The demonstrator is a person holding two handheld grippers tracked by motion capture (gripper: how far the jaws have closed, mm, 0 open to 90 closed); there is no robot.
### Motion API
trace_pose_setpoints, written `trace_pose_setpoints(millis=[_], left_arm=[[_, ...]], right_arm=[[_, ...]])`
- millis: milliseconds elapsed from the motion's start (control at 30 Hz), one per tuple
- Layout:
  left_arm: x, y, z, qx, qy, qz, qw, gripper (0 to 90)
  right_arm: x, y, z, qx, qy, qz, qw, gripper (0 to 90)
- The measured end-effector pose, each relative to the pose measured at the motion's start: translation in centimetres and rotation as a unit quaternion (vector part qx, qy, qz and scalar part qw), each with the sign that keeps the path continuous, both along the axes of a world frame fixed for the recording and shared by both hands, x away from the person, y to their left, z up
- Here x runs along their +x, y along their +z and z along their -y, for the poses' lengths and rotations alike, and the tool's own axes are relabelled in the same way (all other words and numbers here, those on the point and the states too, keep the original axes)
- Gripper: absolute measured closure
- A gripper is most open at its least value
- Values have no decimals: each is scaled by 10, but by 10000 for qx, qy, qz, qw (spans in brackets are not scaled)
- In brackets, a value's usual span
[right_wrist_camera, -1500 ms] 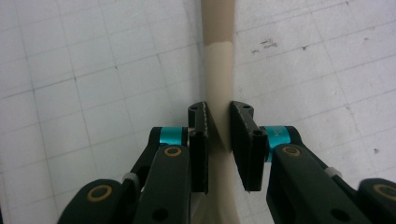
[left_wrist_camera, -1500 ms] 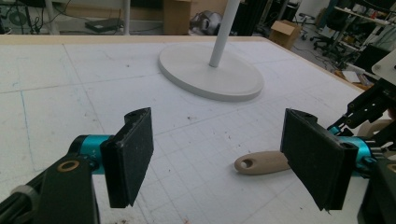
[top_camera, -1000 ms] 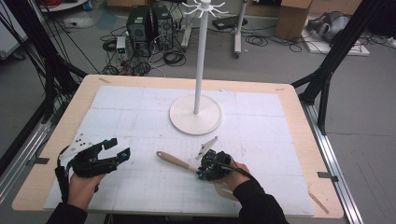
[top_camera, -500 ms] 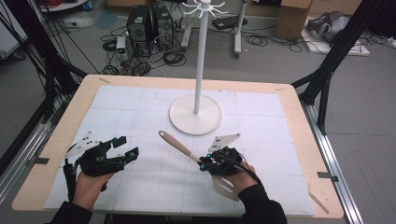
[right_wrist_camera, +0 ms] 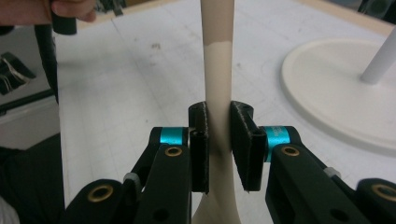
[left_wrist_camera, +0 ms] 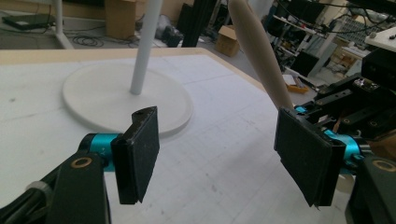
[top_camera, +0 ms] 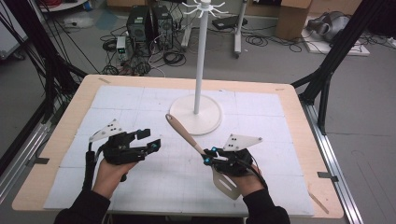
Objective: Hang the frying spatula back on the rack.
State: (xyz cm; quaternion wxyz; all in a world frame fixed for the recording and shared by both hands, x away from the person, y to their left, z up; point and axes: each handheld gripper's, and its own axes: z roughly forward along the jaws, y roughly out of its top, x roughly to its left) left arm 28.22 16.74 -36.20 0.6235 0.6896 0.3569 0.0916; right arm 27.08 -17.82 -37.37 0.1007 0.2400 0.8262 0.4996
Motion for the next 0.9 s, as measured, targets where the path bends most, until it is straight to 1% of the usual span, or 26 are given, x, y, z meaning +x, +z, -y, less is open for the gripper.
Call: trace_pose_setpoints(millis=[100,133,167,267,367,433,500,567,600,733,833,867,900], left_arm=[[7,11,12,-40,-112,26,9999,322],[10,16,21,-78,-170,37,9998,328],[10,16,21,-78,-170,37,9998,328],[14,23,33,-95,-287,54,9995,328],[15,29,44,-222,-463,30,9987,339],[14,33,52,-332,-587,54,9977,353],[13,36,56,-347,-674,83,9971,359],[13,39,60,-354,-718,108,9967,363],[13,41,62,-354,-725,121,9967,369],[17,47,67,-391,-760,132,9962,382],[19,50,71,-403,-795,139,9959,409],[20,52,72,-403,-804,149,9958,436],[21,52,73,-403,-801,143,9959,436]], right_arm=[[-2,5,2,168,-44,100,9998,781],[-4,9,2,251,-54,173,9995,781],[-4,9,2,251,-54,173,9995,781],[-7,13,1,327,-58,269,9991,780],[-9,16,1,333,-97,369,9987,780],[-10,17,3,400,-150,417,9982,780],[-10,19,6,443,-215,479,9976,780],[-10,20,9,528,-252,474,9972,780],[-11,21,11,528,-285,494,9970,780],[-12,21,11,533,-261,538,9968,780],[-13,22,8,531,-242,553,9968,780],[-14,22,7,525,-258,599,9965,780],[-14,22,7,525,-258,599,9965,780]])
